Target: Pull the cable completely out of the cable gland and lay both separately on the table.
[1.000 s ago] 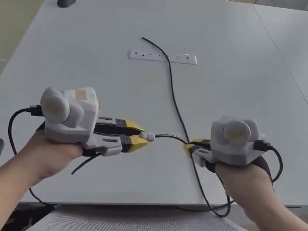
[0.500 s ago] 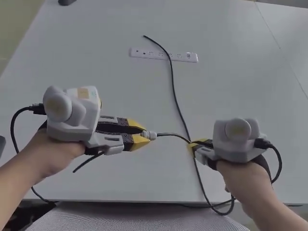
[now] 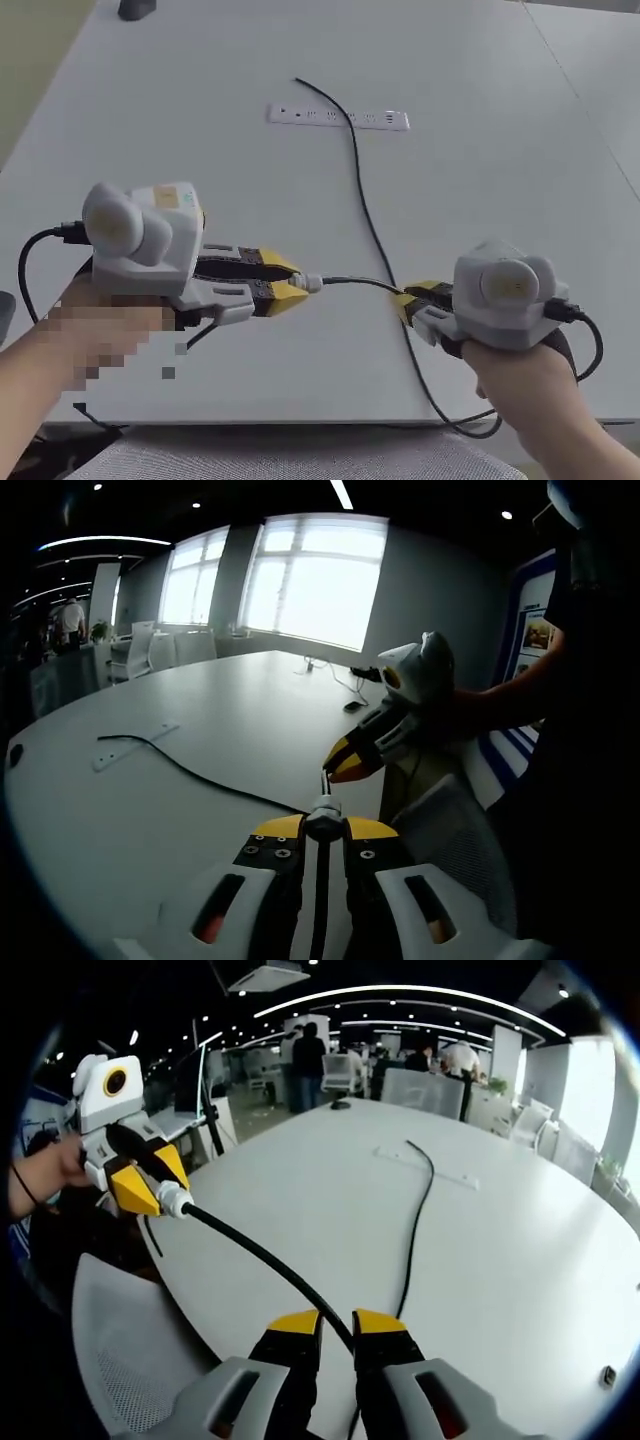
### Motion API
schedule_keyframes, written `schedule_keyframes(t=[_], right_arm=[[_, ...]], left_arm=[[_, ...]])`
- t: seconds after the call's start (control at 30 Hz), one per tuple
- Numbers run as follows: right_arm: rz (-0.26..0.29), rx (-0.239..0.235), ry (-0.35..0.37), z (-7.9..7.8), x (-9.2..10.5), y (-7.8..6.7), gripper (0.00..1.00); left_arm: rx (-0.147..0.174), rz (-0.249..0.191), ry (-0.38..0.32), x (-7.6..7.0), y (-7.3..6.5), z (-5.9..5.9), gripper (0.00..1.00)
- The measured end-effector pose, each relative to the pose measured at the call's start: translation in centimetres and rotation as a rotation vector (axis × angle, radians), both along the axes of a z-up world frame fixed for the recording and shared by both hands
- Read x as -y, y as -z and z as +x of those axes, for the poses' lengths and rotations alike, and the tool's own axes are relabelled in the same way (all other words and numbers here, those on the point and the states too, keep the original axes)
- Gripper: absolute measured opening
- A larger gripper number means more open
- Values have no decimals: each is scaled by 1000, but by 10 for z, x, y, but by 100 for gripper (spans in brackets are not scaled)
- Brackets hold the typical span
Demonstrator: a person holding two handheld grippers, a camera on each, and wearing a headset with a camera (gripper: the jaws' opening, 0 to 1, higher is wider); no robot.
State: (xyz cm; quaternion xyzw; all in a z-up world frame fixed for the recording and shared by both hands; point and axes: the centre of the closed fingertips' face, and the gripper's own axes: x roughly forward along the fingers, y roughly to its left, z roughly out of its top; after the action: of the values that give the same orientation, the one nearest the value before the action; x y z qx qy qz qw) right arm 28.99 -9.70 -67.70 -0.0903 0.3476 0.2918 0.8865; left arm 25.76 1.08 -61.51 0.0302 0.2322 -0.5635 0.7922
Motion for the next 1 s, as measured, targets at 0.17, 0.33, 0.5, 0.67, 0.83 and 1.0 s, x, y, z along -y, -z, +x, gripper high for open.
schedule_keyframes(t=[0.17, 0.33, 0.5, 0.67, 0.83, 1.0], right_arm=[[-35, 53, -74, -5, -10, -13, 14], [-139, 125, -196, -14, -22, -24, 20], [-224, 185, -314, -23, -39, -35, 22], [-269, 249, -402, -26, -59, -49, 21], [-261, 261, -439, -27, -73, -54, 18], [-278, 266, -475, -28, -78, -52, 14]], left_arm=[[-2, -3, 9, 4, 0, -2, 15], [-3, -6, 16, 7, 0, -2, 15], [-2, -5, 18, 7, -1, -2, 15], [-4, 2, 19, 9, 0, -3, 15], [-3, 3, 19, 11, 0, -4, 15], [-3, 6, 16, 12, 0, -4, 15]])
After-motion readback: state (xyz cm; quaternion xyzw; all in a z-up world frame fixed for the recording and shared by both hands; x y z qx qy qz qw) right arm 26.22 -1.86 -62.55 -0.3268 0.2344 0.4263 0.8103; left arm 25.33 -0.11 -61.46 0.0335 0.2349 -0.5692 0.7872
